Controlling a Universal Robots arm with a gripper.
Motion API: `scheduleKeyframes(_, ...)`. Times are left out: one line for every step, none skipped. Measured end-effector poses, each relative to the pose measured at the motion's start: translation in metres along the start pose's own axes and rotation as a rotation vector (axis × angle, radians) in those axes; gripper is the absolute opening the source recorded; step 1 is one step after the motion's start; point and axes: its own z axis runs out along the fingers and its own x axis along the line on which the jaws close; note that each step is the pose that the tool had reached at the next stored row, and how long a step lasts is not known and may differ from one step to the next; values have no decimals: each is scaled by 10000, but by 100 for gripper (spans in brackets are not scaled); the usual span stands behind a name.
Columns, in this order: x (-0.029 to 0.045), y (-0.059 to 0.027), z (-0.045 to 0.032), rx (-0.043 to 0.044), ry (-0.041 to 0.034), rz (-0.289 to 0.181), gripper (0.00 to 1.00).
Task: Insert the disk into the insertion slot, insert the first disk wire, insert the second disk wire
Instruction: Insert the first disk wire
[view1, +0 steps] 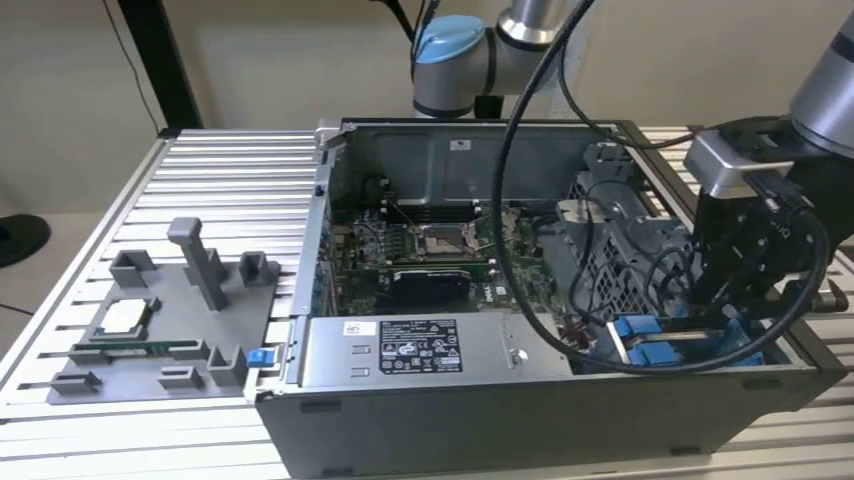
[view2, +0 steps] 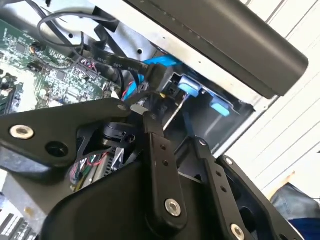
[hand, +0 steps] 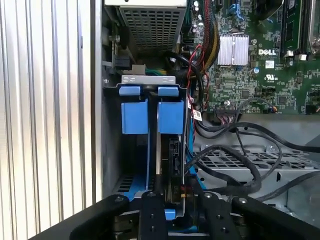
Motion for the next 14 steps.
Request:
scheduleKeyframes(0, 0, -46, 0, 0, 0, 100)
scheduleKeyframes(-1, 0, -84, 0, -2, 1, 100)
scheduleKeyframes(-2, 0, -123, 0, -1, 1, 100)
scheduleKeyframes(-2, 0, -152, 0, -1, 1, 100)
scheduleKeyframes(-2, 0, -182, 0, -1, 2, 100)
scheduleKeyframes(-3, 0, -212, 0, -2, 2, 100)
scheduleKeyframes(-4, 0, -242, 0, -2, 3, 100)
scheduleKeyframes(-4, 1, -273, 0, -1, 4, 100)
scheduleKeyframes(-5, 1, -306, 0, 0, 4, 100)
scheduleKeyframes(-6, 0, -338, 0, -1, 5, 100)
scheduleKeyframes(-6, 1, -376, 0, -1, 5, 100)
scheduleKeyframes(-7, 1, -410, 0, -1, 5, 100)
scheduleKeyframes(-7, 1, -443, 0, 1, 5, 100)
scheduleKeyframes(-8, 1, -472, 0, -1, 5, 100)
